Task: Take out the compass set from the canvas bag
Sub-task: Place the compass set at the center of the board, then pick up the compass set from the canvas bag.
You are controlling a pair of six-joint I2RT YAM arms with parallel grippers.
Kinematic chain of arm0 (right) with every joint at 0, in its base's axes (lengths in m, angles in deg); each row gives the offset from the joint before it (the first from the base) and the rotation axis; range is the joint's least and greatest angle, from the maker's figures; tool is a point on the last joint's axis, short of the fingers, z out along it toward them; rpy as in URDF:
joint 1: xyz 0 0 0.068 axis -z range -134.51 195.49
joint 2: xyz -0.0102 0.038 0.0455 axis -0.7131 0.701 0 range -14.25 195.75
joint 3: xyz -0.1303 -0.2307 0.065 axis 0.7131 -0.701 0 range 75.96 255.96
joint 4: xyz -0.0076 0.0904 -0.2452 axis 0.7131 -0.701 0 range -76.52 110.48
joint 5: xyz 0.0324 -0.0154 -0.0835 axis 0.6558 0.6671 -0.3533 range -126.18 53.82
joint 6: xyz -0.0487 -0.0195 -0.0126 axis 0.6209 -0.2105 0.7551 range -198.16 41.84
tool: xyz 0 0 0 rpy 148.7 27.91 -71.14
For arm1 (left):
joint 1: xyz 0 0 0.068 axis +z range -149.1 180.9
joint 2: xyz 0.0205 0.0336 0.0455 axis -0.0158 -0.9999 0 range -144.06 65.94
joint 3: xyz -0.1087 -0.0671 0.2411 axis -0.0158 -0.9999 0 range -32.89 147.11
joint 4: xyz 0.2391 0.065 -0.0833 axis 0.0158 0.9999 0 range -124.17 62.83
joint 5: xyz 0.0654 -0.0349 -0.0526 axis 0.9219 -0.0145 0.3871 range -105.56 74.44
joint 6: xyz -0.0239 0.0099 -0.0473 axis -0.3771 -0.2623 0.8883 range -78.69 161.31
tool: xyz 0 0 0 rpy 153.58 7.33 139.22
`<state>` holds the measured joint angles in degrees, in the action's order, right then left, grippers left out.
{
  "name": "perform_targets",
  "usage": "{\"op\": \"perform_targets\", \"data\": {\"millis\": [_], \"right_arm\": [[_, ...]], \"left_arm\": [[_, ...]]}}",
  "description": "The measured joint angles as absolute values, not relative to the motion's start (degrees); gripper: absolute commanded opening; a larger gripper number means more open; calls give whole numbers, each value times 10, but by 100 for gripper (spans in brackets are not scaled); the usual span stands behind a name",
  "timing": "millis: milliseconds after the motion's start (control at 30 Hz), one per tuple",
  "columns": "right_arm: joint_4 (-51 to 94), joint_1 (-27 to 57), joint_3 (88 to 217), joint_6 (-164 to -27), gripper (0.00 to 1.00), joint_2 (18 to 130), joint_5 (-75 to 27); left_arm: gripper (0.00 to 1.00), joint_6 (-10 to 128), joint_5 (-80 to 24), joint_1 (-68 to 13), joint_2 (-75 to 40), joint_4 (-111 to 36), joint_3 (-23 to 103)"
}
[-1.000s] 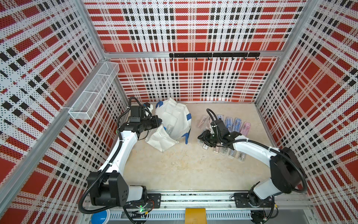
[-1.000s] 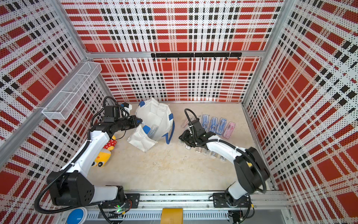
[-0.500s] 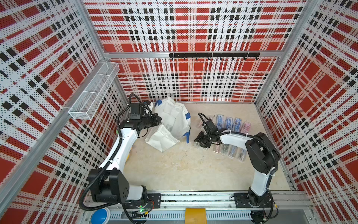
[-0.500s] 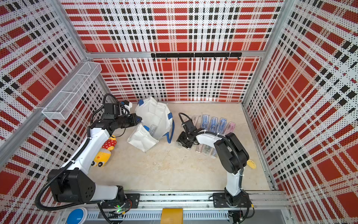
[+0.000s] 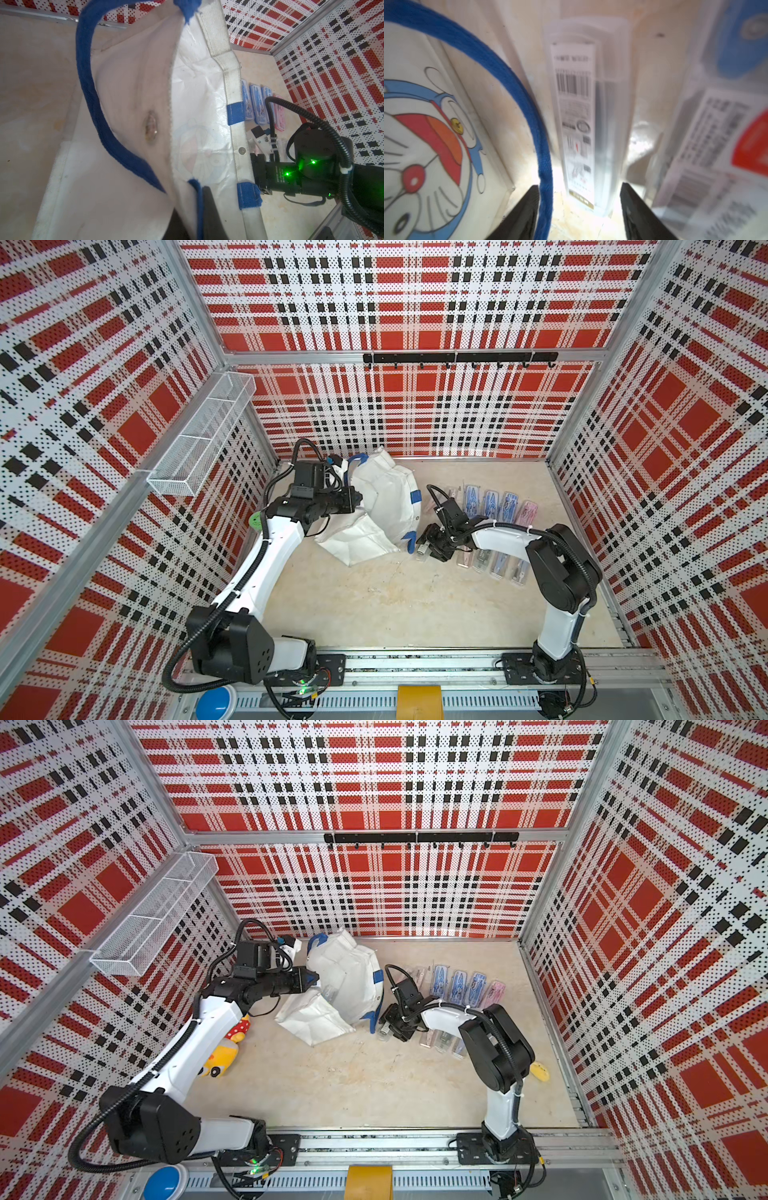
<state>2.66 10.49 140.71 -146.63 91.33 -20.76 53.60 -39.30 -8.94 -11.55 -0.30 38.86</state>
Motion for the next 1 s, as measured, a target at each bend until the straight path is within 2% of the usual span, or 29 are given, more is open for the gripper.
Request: {"op": "perform_targets", "data": {"millis": [100, 333, 533, 733, 1000], "right_arm": [[27, 101, 1384, -1468, 69, 868, -214], [20, 99, 1311, -1460, 51, 688, -263], [32, 52, 1307, -1398, 46, 574, -331], [82, -27, 1323, -1355, 41, 610, -339], [158, -41, 1313, -1386, 42, 699, -315]], "left_arm": [[0, 535, -395, -94, -114, -3, 389], [0, 534, -407, -108, -111, -3, 388], [0, 525, -425, -136, -99, -8, 381], [0, 505, -423, -184, -78, -12, 359], [0, 487, -374, -240, -60, -6, 349]]}}
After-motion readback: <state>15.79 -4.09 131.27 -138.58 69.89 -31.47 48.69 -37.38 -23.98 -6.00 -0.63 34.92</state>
